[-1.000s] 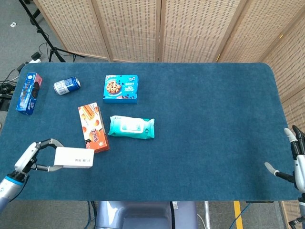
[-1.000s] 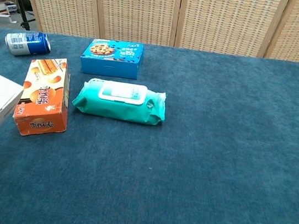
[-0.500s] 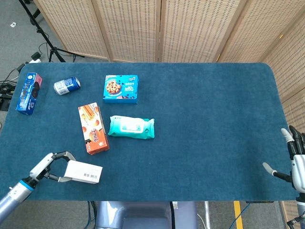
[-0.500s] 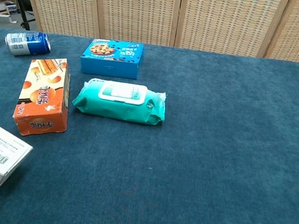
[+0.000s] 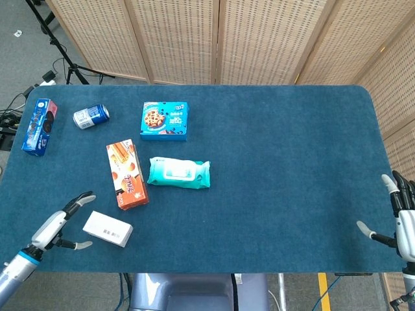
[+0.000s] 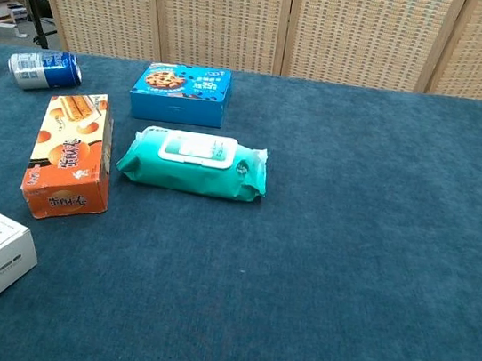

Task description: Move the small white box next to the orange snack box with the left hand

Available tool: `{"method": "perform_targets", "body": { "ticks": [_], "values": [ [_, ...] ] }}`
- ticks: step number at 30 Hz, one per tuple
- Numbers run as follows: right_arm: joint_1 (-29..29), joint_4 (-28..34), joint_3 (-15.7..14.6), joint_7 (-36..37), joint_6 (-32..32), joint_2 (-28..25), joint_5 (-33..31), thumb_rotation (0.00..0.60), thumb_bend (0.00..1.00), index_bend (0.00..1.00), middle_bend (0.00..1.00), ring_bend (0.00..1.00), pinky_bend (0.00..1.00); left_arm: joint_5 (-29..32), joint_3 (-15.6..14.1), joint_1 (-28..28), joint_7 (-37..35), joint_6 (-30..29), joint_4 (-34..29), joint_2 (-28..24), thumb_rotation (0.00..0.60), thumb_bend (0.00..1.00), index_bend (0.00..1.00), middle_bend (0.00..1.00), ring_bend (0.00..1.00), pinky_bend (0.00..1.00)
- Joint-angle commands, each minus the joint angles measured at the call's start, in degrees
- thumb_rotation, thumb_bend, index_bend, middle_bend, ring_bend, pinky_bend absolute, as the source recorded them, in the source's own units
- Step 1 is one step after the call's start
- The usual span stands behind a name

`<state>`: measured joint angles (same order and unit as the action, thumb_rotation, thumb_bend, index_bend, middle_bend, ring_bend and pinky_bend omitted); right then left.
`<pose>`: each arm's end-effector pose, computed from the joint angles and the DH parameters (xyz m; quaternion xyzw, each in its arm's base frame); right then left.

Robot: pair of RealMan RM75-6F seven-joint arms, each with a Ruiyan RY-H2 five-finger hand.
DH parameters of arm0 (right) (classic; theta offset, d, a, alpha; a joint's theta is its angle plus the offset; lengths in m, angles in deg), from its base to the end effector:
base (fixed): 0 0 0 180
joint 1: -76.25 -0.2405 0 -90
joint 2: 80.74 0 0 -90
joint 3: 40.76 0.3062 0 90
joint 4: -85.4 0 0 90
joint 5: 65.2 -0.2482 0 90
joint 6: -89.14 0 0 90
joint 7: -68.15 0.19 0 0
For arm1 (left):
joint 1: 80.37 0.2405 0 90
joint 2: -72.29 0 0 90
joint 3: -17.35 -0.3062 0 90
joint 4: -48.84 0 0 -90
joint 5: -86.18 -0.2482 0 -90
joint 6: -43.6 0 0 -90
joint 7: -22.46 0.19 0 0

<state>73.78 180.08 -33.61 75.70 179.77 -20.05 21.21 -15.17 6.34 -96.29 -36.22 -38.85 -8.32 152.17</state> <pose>-0.3581 -0.2344 0.1939 0.5354 -0.3758 0.4660 0.5959 -0.4113 0.2563 0.0389 -0.6009 -0.5856 -0.4782 0.2595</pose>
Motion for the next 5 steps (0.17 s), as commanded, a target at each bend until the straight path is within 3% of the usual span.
{"method": "perform_targets", "body": {
  "ticks": [1,5],
  "values": [
    [-0.1,0.0,-0.1,0.2,-0.2,-0.2,0.1,0.6,0.0,0.0,0.0,0.0,0.0,2.1,0.1,3.4,15.8,-2.9,-11.3,-7.0,0.6,0.08,0.0,0.0,0.0,0.0],
    [0.0,0.1,-0.1,0.4,0.1,-0.2,0.3,0.6,0.0,0.0,0.0,0.0,0.0,5.1,0.9,6.6,32.4,-5.8,-27.0,-15.3,0.6,0.08,0.0,0.0,0.0,0.0]
  ]
}}
